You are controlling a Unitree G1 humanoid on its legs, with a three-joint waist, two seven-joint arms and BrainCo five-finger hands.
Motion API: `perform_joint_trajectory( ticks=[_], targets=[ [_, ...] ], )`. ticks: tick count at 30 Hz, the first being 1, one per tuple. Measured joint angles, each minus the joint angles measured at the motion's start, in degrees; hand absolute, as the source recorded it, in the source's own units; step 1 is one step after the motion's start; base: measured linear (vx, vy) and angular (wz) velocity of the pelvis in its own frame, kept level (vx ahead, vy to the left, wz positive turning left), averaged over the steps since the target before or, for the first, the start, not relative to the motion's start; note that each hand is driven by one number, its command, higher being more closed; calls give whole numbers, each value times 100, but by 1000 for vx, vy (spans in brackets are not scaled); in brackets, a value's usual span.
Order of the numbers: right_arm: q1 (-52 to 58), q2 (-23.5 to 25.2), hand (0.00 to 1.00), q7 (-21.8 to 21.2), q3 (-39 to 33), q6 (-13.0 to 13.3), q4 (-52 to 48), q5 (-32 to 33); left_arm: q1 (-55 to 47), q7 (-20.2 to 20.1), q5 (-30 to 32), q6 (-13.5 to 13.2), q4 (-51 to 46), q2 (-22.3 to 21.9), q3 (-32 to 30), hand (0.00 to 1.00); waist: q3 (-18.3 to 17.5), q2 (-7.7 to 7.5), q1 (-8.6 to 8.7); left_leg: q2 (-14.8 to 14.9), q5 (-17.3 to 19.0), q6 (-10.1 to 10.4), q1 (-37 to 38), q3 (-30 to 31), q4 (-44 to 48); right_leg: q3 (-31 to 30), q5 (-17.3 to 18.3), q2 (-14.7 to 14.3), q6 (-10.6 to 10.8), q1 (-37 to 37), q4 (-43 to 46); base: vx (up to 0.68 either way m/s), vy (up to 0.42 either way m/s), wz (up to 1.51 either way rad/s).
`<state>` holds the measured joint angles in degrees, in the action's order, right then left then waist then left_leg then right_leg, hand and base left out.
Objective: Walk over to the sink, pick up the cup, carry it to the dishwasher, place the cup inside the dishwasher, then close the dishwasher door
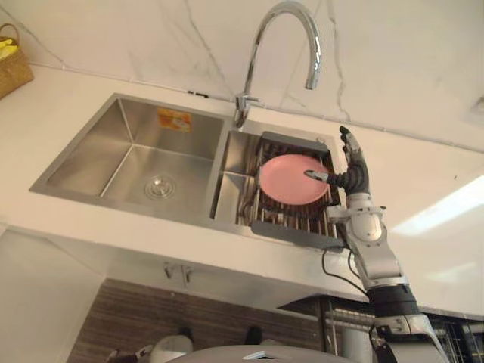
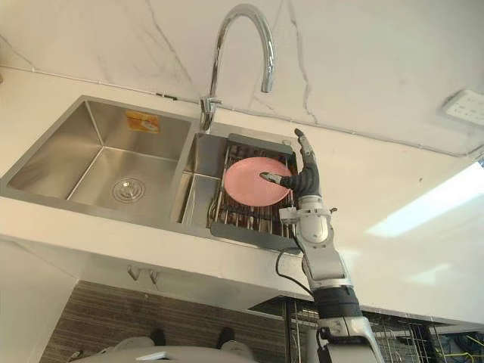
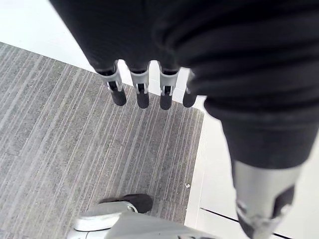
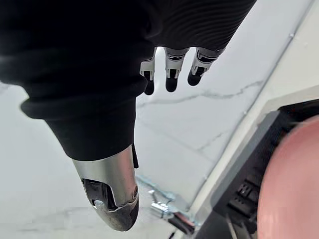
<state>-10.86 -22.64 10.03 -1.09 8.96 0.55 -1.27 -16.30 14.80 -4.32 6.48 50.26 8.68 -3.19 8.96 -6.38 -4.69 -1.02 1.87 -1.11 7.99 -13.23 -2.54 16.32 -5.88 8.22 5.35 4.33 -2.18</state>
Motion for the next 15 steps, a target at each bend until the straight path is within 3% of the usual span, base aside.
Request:
perform_joint_trajectory(
  ticks=[6,9,15],
  targets=[
    [51,175,0,51,-267,119,-262,214,-71,113,-12,-35,50,-77,-114,0,-123,41,53,-8,-4,1,13,-105,-83,-88,16,-6,-36,-17,-29,-30,22,-8],
    [141,197,0,-4,-268,53,-325,209,-92,115,-13,-35,54,-76,-116,0,-176,43,62,-8,-10,7,35,-108,-143,-112,10,-18,-27,-15,-56,0,0,0],
    [263,194,0,-543,-271,-298,-386,127,-98,116,-34,-34,54,-74,-121,0,-178,44,109,-8,-40,-33,97,-112,-171,-125,-22,-39,17,-5,-88,37,-3,-2]
  ],
)
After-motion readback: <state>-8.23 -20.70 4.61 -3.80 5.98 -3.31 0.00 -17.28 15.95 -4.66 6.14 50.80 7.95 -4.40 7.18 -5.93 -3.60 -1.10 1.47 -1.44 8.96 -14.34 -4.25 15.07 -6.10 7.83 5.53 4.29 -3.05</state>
